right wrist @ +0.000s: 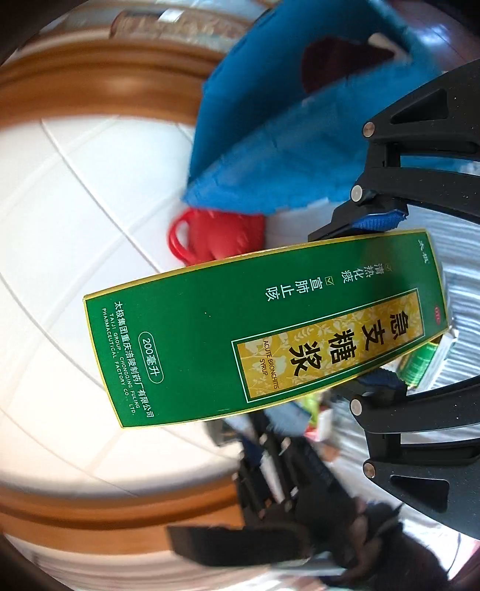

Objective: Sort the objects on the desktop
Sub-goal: 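Carry the green box into the blue crate while the left tool drops its box in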

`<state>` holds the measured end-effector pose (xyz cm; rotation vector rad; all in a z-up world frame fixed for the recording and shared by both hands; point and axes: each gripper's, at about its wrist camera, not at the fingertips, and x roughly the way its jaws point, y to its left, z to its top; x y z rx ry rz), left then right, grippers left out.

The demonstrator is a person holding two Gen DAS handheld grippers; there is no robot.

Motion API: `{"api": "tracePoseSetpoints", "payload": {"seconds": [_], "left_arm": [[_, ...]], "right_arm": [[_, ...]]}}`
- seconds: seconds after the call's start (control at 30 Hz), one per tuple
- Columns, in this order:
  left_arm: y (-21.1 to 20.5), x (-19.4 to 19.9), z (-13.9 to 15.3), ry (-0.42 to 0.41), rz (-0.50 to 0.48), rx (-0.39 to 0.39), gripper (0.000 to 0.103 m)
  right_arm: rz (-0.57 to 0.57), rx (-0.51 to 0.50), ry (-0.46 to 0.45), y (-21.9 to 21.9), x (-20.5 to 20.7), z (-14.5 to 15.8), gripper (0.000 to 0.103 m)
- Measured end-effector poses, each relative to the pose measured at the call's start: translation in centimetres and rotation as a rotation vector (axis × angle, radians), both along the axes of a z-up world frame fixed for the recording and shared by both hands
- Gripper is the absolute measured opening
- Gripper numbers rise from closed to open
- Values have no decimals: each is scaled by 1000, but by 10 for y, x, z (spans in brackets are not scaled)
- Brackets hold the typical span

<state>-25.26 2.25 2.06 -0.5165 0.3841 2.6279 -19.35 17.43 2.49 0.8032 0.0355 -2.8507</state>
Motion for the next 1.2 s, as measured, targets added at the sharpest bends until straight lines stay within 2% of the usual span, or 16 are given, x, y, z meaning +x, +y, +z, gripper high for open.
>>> {"api": "tracePoseSetpoints", "payload": {"seconds": [0.27, 0.43, 0.6, 0.77, 0.8, 0.83, 0.87, 0.9, 0.97, 1.1, 1.17, 1.2], "left_arm": [[107, 20, 46, 52, -114, 27, 17], [183, 24, 68, 64, -166, 55, 17], [244, 18, 72, 44, -181, 58, 17], [288, 6, 61, -4, -154, 19, 17], [296, 4, 59, -10, -147, -1, 17], [306, 0, 57, -21, -133, -29, 17], [314, -4, 55, -27, -119, -50, 17], [320, -7, 55, -31, -108, -67, 17], [328, -9, 55, -34, -80, -83, 17], [333, -6, 62, -17, -43, -53, 18], [334, -6, 65, -17, -16, -33, 31], [334, -3, 65, -12, -3, -26, 50]], "right_arm": [[-107, -135, 110, 102, 51, 55, 57], [-195, -89, 184, 172, 70, 83, 57], [-263, -78, 178, 245, 47, 92, 58], [-300, -83, 120, 296, 24, 77, 59], [-311, -82, 119, 307, 16, 75, 61], [-316, -87, 117, 313, 5, 73, 68], [-323, -98, 105, 317, 0, 72, 92], [-338, -108, 88, 326, -9, 69, 102], [-353, -91, 96, 335, -15, 69, 102], [-357, -61, 126, 333, -9, 72, 102], [-372, -61, 134, 339, -11, 69, 103], [-383, -64, 135, 341, -9, 67, 103]]}}
